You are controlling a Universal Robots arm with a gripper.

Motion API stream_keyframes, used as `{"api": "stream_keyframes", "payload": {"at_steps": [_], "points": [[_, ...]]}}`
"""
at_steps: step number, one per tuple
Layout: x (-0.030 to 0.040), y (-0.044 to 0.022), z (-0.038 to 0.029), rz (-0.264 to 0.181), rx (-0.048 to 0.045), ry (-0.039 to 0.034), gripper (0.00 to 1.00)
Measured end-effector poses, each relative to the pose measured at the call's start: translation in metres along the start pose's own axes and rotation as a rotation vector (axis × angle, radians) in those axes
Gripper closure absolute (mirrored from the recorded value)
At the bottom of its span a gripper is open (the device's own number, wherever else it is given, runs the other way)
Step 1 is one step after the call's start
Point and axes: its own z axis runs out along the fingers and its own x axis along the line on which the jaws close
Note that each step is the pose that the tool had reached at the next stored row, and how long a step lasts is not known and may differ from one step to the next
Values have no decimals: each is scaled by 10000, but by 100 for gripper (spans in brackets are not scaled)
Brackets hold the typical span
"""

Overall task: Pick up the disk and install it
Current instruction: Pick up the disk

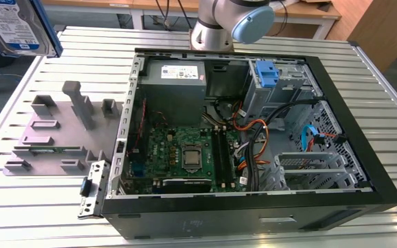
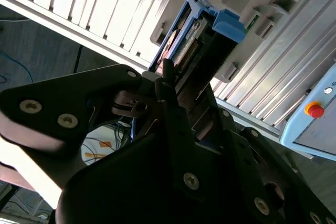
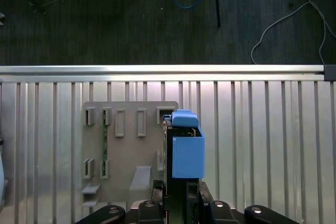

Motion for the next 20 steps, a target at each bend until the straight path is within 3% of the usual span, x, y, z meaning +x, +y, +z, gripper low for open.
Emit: {"api": "stream_keyframes", "payload": {"at_steps": [20], "points": [[-3,2,-56,0,0,0,65]]}}
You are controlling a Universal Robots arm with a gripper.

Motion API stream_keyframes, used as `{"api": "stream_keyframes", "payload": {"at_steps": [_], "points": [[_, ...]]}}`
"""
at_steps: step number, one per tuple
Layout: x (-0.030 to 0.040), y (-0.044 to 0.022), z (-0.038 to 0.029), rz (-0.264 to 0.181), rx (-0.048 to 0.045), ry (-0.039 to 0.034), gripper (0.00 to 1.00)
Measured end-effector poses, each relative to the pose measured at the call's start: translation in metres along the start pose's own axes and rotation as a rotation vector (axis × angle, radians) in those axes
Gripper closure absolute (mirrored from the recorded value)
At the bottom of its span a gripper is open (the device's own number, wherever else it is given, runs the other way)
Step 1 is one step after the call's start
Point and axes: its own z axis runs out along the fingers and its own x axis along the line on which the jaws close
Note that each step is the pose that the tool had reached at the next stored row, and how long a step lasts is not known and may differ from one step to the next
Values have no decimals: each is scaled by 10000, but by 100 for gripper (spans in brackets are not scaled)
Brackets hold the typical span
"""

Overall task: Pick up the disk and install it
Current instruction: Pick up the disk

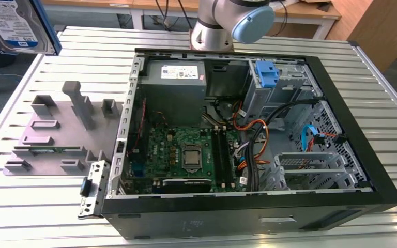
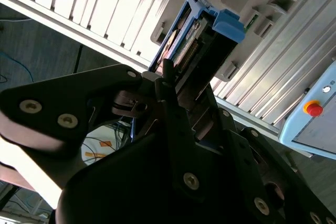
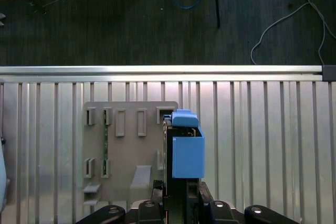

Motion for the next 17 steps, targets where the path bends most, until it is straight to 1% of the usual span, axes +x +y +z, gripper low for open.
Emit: {"api": "stream_keyframes", "payload": {"at_steps": [5,10,14,17], "points": [[-1,-9,-3,1,-3,1,65],[-2,-66,-2,0,1,0,65],[-3,-125,-4,-1,0,0,65],[-4,-134,-4,0,0,0,65]]}}
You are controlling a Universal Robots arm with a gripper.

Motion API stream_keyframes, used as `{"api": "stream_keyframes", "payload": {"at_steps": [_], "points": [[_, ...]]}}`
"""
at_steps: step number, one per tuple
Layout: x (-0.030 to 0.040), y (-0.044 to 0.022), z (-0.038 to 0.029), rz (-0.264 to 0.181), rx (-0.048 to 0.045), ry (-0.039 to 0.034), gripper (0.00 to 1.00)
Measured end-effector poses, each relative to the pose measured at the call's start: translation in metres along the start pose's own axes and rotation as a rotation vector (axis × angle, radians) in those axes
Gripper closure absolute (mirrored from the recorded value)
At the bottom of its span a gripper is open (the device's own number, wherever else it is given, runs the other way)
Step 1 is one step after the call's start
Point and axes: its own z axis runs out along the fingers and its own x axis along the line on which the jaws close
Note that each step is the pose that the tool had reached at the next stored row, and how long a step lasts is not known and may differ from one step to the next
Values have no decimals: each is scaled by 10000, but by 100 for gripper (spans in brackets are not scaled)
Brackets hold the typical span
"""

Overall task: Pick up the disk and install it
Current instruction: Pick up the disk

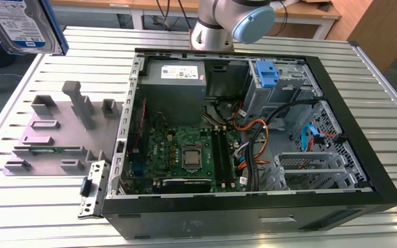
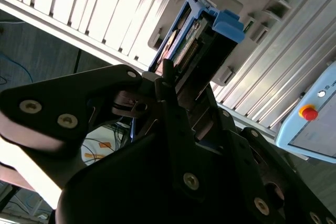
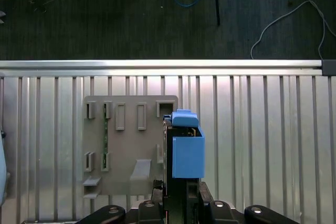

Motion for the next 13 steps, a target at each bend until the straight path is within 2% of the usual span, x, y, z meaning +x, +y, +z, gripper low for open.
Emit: {"api": "stream_keyframes", "payload": {"at_steps": [9,13], "points": [[0,-10,0,0,1,0,65],[-1,-39,-1,0,1,0,65]]}}
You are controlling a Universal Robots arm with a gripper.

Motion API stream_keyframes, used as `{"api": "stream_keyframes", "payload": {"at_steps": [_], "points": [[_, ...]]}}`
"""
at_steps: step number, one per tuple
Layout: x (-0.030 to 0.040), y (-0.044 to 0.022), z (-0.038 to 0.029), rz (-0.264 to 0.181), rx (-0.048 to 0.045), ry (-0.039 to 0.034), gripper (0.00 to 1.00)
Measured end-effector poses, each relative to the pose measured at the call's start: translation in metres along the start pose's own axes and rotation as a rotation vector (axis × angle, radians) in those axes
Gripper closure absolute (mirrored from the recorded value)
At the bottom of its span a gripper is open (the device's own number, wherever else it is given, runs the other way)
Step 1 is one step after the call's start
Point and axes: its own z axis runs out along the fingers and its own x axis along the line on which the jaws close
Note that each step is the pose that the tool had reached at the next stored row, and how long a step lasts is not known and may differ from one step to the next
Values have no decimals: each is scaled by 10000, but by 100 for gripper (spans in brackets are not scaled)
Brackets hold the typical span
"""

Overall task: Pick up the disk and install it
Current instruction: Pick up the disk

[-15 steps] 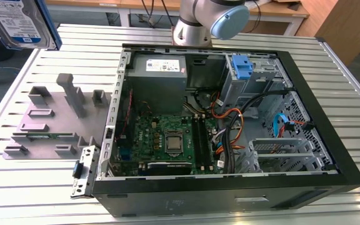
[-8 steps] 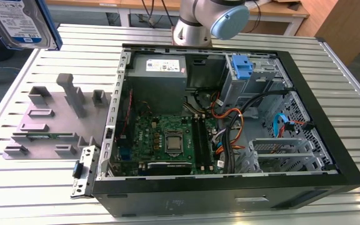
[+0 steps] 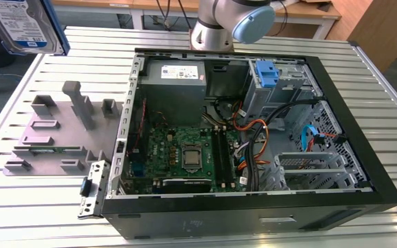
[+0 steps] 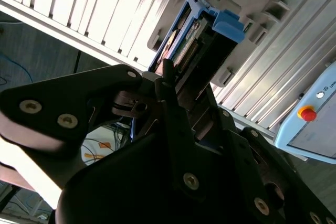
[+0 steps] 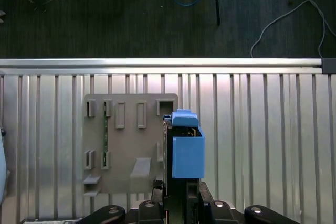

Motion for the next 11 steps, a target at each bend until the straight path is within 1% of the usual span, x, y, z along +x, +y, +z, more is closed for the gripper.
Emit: {"api": "stream_keyframes", "payload": {"at_steps": [5,9,11], "points": [[-2,-79,-2,0,0,0,65],[-3,-87,-4,1,0,0,65],[-3,-87,-16,0,0,0,65]]}}
